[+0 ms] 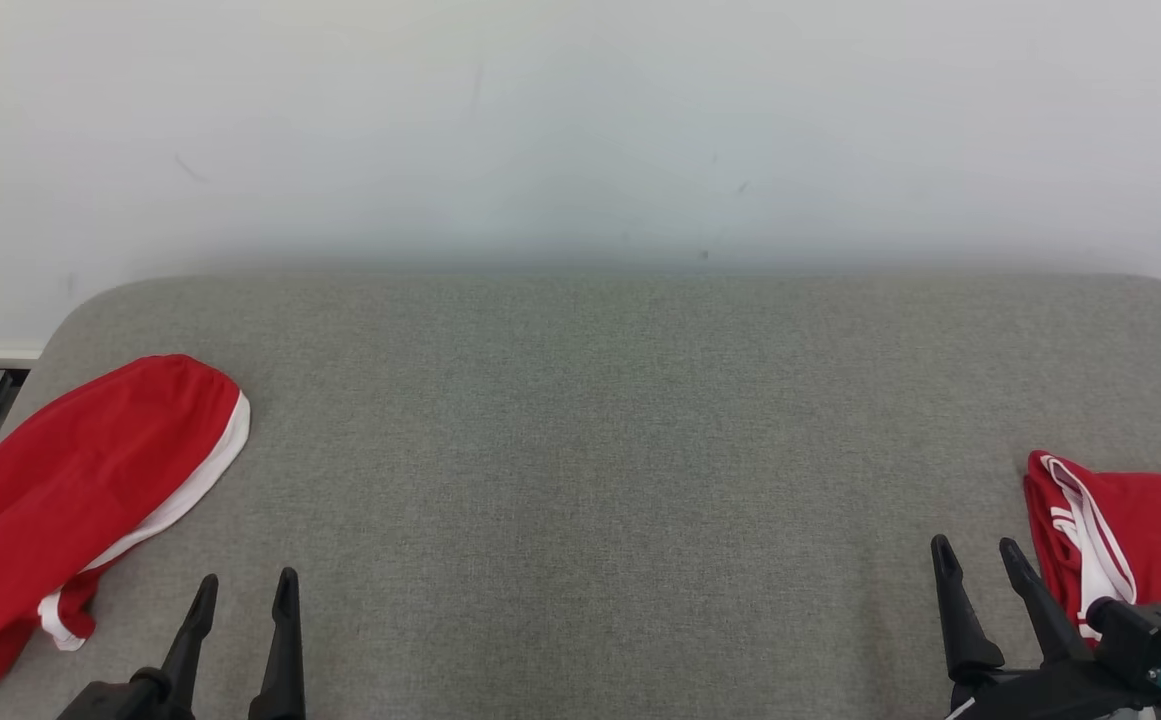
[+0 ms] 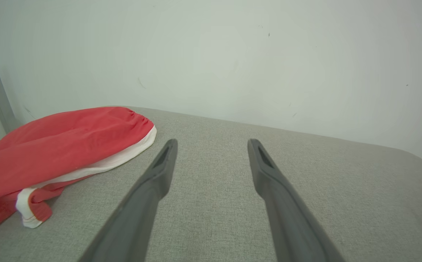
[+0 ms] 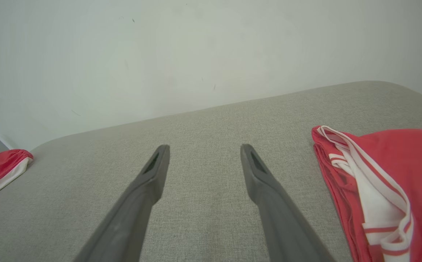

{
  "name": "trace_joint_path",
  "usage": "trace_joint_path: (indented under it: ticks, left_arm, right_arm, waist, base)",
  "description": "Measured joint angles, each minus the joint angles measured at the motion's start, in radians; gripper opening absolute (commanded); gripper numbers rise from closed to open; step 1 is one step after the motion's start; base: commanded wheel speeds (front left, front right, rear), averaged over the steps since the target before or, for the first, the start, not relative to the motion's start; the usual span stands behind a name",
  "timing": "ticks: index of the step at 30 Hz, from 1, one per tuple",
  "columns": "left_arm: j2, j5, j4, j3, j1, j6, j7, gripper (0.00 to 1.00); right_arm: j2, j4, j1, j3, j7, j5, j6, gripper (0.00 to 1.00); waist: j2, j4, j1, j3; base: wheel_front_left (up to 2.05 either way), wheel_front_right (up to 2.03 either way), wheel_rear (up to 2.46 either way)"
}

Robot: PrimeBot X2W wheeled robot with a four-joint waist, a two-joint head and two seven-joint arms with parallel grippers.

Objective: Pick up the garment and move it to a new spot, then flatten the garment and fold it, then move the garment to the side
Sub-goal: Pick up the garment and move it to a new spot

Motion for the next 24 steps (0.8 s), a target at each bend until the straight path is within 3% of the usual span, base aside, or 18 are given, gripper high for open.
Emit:
trace_joint_path:
  ticks: [11,24]
  left_arm:
    - [-0.007,0.01,-0.007,-0.023,-0.002,0.0,0.01,1.0]
    - [0.015,0.012,-0.043,0.04,0.073,0.009,0.01,1.0]
  right_arm:
    - [-0.001,-0.007,0.036,-0.026,-0.003,0.003,-0.009,1.0]
    - [0.003,0.0,-0.01,0.059,0.022,0.003,-0.004,1.0]
  waist:
    - [0.0,0.049,0.0001,0.007]
    - [0.0,0.205,0.0001,0.013]
  base:
    - [0.0,0.0,0.0]
    - [0.0,0.0,0.0]
